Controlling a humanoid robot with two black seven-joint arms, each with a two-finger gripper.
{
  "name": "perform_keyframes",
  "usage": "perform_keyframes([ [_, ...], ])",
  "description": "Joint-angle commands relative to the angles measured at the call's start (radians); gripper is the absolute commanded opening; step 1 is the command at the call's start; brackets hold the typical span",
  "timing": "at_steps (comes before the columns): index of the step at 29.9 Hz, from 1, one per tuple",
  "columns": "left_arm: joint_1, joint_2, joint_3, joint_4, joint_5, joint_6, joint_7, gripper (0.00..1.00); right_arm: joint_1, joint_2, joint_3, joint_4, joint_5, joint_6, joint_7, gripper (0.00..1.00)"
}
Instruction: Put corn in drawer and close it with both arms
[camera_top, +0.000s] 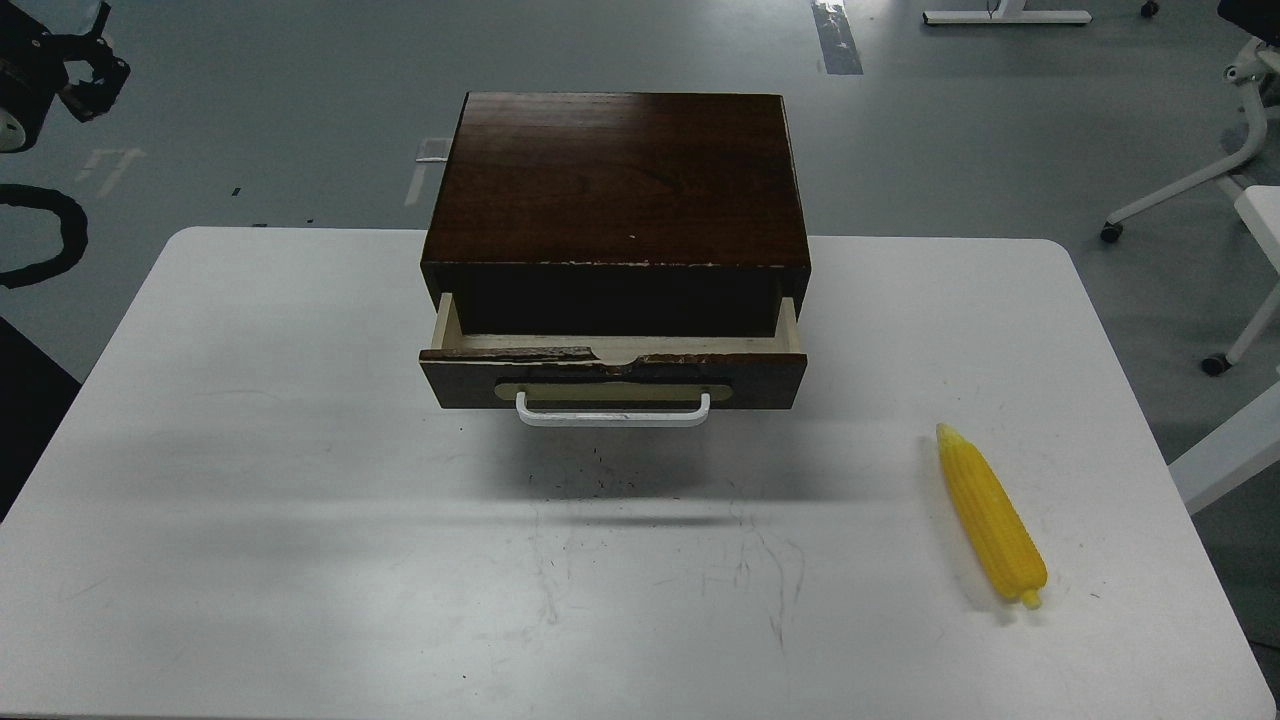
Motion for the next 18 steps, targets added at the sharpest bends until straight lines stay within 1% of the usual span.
perform_keyframes([
  [1, -0.001, -0.020, 0.001, 0.000, 0.000, 0.000, 0.004, 0.98, 0.017, -0.056, -0.017, 0.185, -0.177, -0.043, -0.030, 1.00],
  [2, -0.001, -0.020, 0.000, -0.003, 0.000, 0.000, 0.007, 0.98, 0.017, -0.063, -0.017, 0.220, -0.214, -0.044, -0.041, 1.00],
  [4, -0.001, -0.015, -0.003, -0.035, -0.003, 0.000, 0.009, 0.98, 0.012, -0.093, -0.017, 0.338, -0.357, -0.049, -0.070, 1.00],
  [6, 0.002, -0.010, -0.008, -0.068, -0.003, 0.000, 0.009, 0.98, 0.008, -0.104, -0.020, 0.389, -0.422, -0.049, -0.081, 1.00],
  [9, 0.018, 0.006, -0.011, -0.169, -0.003, 0.000, 0.010, 0.98, 0.001, -0.138, -0.069, 0.504, -0.535, -0.047, -0.098, 1.00],
  [10, 0.033, 0.014, -0.011, -0.214, -0.002, 0.000, 0.013, 0.98, 0.008, -0.153, -0.112, 0.538, -0.558, -0.047, -0.099, 1.00],
  [12, 0.053, 0.020, -0.011, -0.267, -0.002, 0.000, 0.015, 0.98, 0.012, -0.162, -0.152, 0.566, -0.574, -0.043, -0.099, 1.00],
  [13, 0.073, 0.026, -0.011, -0.323, 0.000, 0.000, 0.015, 0.98, 0.012, -0.168, -0.184, 0.589, -0.591, -0.041, -0.101, 1.00],
  [15, 0.097, 0.026, -0.010, -0.383, 0.003, 0.000, 0.015, 0.98, 0.008, -0.175, -0.230, 0.616, -0.624, -0.041, -0.101, 1.00],
  [18, 0.128, 0.005, -0.005, -0.402, 0.009, 0.000, 0.015, 0.98, -0.002, -0.179, -0.317, 0.665, -0.701, -0.043, -0.096, 1.00],
])
